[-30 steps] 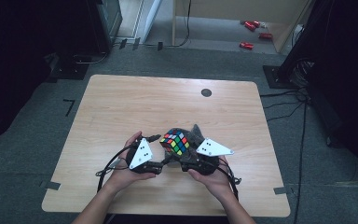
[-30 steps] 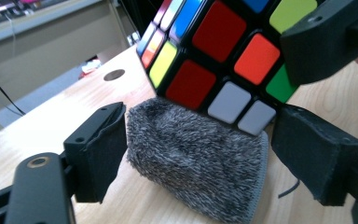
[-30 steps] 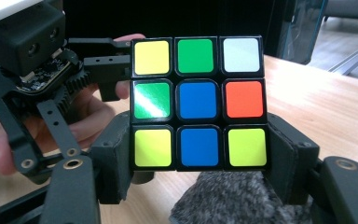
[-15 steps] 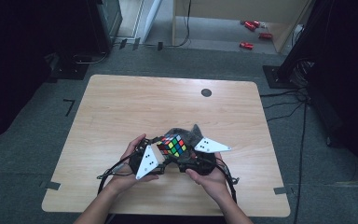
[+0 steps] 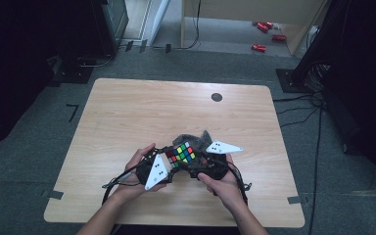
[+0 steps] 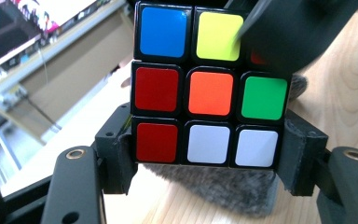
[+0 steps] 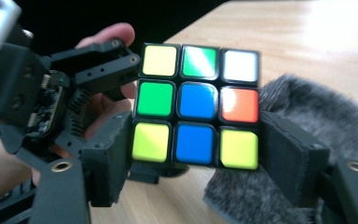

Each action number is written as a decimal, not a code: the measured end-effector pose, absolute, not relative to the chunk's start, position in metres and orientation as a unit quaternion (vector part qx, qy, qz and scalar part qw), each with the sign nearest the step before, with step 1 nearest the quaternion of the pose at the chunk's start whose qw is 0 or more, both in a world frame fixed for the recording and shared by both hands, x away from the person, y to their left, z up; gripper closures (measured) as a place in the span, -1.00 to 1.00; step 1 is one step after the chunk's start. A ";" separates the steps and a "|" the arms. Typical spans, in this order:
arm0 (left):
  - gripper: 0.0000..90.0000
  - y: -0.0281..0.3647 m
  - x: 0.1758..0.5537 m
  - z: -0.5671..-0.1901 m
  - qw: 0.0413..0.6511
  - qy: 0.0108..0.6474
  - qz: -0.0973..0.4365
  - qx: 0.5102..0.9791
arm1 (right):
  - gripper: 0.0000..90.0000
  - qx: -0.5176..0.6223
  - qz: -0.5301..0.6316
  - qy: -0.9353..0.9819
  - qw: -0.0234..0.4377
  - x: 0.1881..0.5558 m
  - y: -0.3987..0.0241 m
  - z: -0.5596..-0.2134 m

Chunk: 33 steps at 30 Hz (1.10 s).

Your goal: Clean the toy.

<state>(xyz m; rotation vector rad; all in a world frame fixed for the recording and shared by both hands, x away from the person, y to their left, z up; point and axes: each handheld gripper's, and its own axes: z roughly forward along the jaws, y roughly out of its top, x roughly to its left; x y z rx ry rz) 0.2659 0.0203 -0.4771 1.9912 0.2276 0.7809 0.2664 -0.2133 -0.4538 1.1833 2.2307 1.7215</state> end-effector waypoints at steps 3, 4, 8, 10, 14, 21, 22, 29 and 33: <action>-0.23 0.030 0.272 -0.475 0.477 0.121 0.301 0.817 | -0.45 0.379 0.581 0.718 0.052 0.267 -0.223 -0.450; -0.23 0.034 0.276 -0.474 0.479 0.135 0.292 0.817 | -0.45 0.379 0.587 0.713 0.062 0.268 -0.226 -0.449; -0.23 0.047 0.289 -0.471 0.497 0.193 0.241 0.811 | -0.45 0.391 0.568 0.711 0.138 0.273 -0.234 -0.458; -0.23 0.051 0.293 -0.471 0.503 0.209 0.222 0.809 | -0.47 0.407 0.525 0.727 0.176 0.277 -0.230 -0.469; -0.23 0.051 0.295 -0.471 0.498 0.223 0.204 0.813 | -0.58 0.416 0.460 0.756 0.211 0.286 -0.215 -0.488; -0.23 0.053 0.297 -0.471 0.505 0.239 0.175 0.810 | -0.42 0.441 0.373 0.785 0.223 0.299 -0.203 -0.513; -0.23 0.053 0.298 -0.470 0.507 0.241 0.173 0.809 | -0.31 0.448 0.370 0.782 0.224 0.300 -0.204 -0.515; -0.23 0.055 0.297 -0.468 0.510 0.249 0.164 0.807 | 0.57 0.471 0.394 0.761 0.210 0.301 -0.218 -0.516; -0.23 0.053 0.297 -0.469 0.496 0.245 0.164 0.817 | 0.67 0.463 0.430 0.745 0.214 0.294 -0.224 -0.502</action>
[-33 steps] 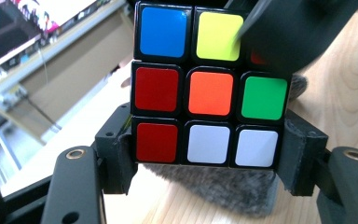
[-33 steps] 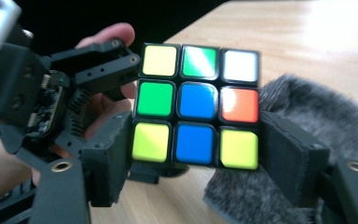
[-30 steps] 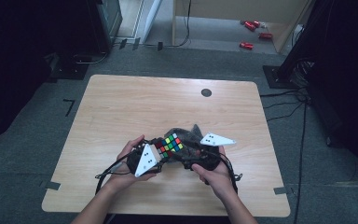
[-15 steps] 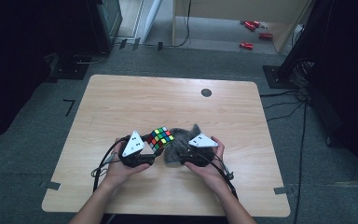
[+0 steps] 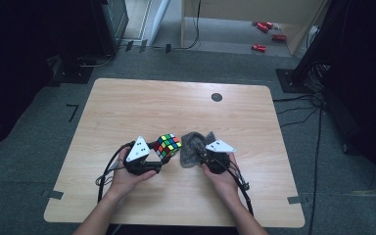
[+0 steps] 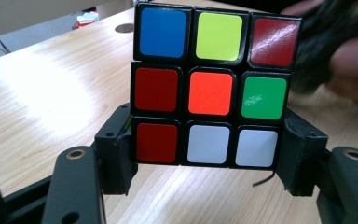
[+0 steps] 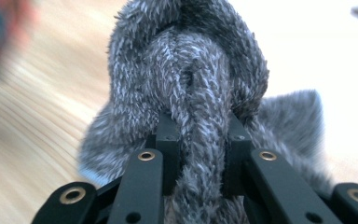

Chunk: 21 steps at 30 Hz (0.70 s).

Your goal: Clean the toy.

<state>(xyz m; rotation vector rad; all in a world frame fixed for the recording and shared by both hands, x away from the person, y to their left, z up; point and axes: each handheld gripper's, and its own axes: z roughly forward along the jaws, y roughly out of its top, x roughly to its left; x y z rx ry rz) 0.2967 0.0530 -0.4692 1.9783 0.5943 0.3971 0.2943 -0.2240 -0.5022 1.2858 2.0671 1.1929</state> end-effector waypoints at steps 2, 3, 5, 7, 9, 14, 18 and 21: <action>-0.23 0.051 0.296 -0.470 0.488 0.243 0.164 0.822 | 0.67 0.442 0.462 0.734 0.229 0.287 -0.226 -0.489; -0.23 0.049 0.296 -0.470 0.483 0.243 0.165 0.825 | 0.67 0.431 0.477 0.728 0.238 0.282 -0.226 -0.481; -0.23 0.046 0.296 -0.471 0.473 0.243 0.162 0.832 | 0.67 0.404 0.507 0.718 0.253 0.272 -0.226 -0.465; -0.23 0.042 0.296 -0.472 0.464 0.247 0.157 0.836 | 0.67 0.379 0.524 0.714 0.266 0.263 -0.222 -0.452; -0.23 0.037 0.294 -0.472 0.458 0.242 0.156 0.841 | 0.67 0.358 0.533 0.719 0.265 0.256 -0.215 -0.444; -0.23 0.022 0.288 -0.473 0.430 0.231 0.161 0.858 | 0.66 0.321 0.518 0.744 0.275 0.244 -0.193 -0.443; -0.23 0.017 0.288 -0.471 0.412 0.246 0.168 0.861 | 0.66 0.304 0.503 0.755 0.291 0.242 -0.185 -0.446; -0.23 0.010 0.286 -0.468 0.395 0.259 0.171 0.864 | 0.67 0.295 0.496 0.756 0.310 0.240 -0.182 -0.447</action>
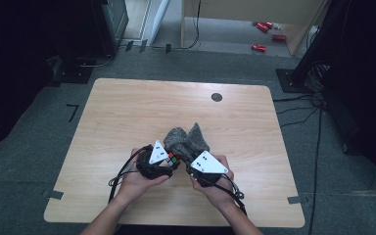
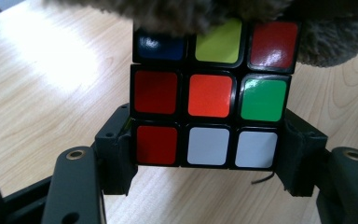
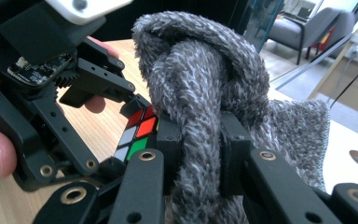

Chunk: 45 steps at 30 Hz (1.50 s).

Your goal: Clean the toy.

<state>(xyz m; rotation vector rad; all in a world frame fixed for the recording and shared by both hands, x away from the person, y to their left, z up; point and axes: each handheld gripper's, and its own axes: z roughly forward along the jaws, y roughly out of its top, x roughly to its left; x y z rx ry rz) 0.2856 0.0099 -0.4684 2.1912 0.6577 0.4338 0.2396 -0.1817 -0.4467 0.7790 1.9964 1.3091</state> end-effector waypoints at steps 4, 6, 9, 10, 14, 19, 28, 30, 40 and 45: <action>-0.23 0.004 0.285 -0.469 0.370 0.263 0.173 0.874 | 0.67 0.283 0.479 0.763 0.329 0.236 -0.176 -0.448; -0.23 0.003 0.285 -0.470 0.358 0.263 0.174 0.879 | 0.66 0.274 0.473 0.767 0.335 0.234 -0.173 -0.448; -0.23 0.004 0.287 -0.471 0.354 0.267 0.172 0.880 | 0.66 0.263 0.470 0.775 0.331 0.231 -0.168 -0.448; -0.23 0.004 0.287 -0.471 0.352 0.267 0.173 0.880 | 0.66 0.262 0.470 0.778 0.325 0.231 -0.167 -0.448; -0.23 0.004 0.286 -0.470 0.350 0.265 0.178 0.881 | 0.68 0.270 0.471 0.788 0.291 0.233 -0.167 -0.446; -0.23 0.008 0.286 -0.468 0.378 0.259 0.166 0.873 | 0.69 0.313 0.484 0.779 0.248 0.239 -0.174 -0.440; -0.23 0.019 0.281 -0.459 0.465 0.228 0.156 0.841 | 0.69 0.397 0.566 0.709 0.139 0.264 -0.220 -0.445; -0.23 0.023 0.280 -0.455 0.479 0.221 0.162 0.834 | 0.69 0.415 0.566 0.700 0.129 0.268 -0.224 -0.450; -0.23 0.028 0.278 -0.453 0.507 0.209 0.161 0.821 | 0.68 0.411 0.584 0.690 0.124 0.260 -0.221 -0.440; -0.23 0.031 0.276 -0.449 0.522 0.209 0.163 0.811 | 0.69 0.432 0.585 0.678 0.106 0.262 -0.223 -0.446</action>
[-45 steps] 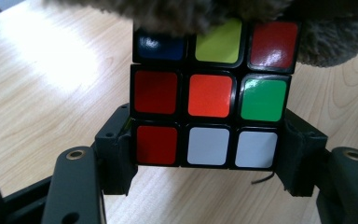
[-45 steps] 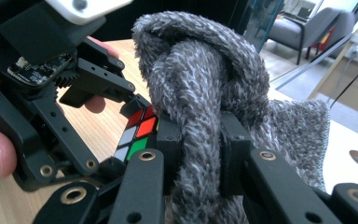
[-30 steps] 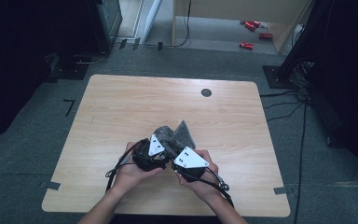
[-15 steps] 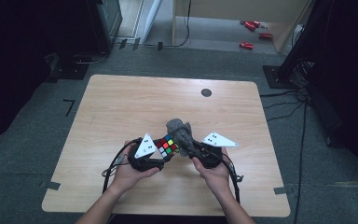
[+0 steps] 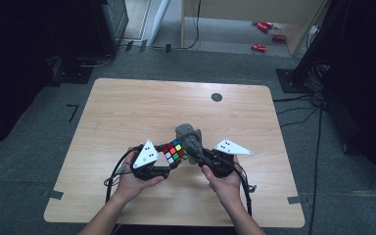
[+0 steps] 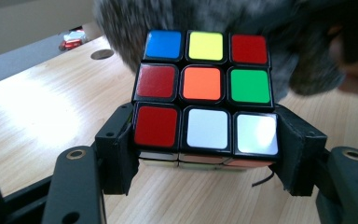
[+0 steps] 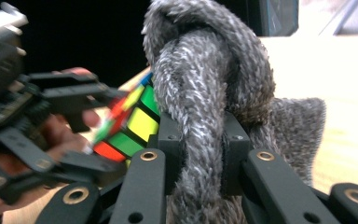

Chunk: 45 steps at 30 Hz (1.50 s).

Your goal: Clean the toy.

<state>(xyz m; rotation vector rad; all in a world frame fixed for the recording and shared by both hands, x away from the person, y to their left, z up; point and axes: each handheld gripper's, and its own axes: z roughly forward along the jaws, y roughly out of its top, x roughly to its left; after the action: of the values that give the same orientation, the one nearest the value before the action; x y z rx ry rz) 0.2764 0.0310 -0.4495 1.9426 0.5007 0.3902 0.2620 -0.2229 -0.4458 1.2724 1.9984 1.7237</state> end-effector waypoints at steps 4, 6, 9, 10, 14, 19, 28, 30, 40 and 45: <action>-0.23 0.032 0.277 -0.451 0.529 0.208 0.157 0.808 | 0.70 0.443 0.575 0.681 0.096 0.264 -0.223 -0.454; -0.23 0.031 0.279 -0.452 0.527 0.209 0.147 0.811 | 0.69 0.439 0.578 0.681 0.097 0.264 -0.224 -0.450; -0.23 0.027 0.277 -0.455 0.515 0.202 0.156 0.818 | 0.69 0.414 0.603 0.675 0.095 0.257 -0.223 -0.437; -0.23 0.027 0.276 -0.454 0.522 0.202 0.156 0.814 | 0.69 0.409 0.605 0.676 0.101 0.255 -0.221 -0.433; -0.23 0.032 0.276 -0.450 0.535 0.205 0.160 0.804 | 0.70 0.420 0.607 0.668 0.098 0.256 -0.222 -0.436; -0.23 0.038 0.280 -0.450 0.540 0.212 0.151 0.801 | 0.70 0.437 0.580 0.680 0.096 0.261 -0.223 -0.450; -0.23 0.034 0.280 -0.452 0.531 0.211 0.146 0.807 | 0.69 0.422 0.598 0.674 0.100 0.257 -0.221 -0.442; -0.23 0.036 0.282 -0.452 0.536 0.216 0.141 0.804 | 0.69 0.440 0.589 0.673 0.081 0.262 -0.224 -0.451; -0.23 0.008 0.272 -0.456 0.433 0.206 0.206 0.853 | 0.67 0.362 0.567 0.722 0.163 0.242 -0.195 -0.432; -0.23 -0.003 0.267 -0.459 0.392 0.203 0.242 0.864 | 0.67 0.346 0.535 0.752 0.170 0.239 -0.178 -0.442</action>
<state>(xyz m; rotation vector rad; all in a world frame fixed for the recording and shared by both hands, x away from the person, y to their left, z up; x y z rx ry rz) 0.2667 -0.0033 -0.4588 2.1928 0.5163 0.6155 0.2386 -0.1775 -0.4422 0.9830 2.1350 1.5201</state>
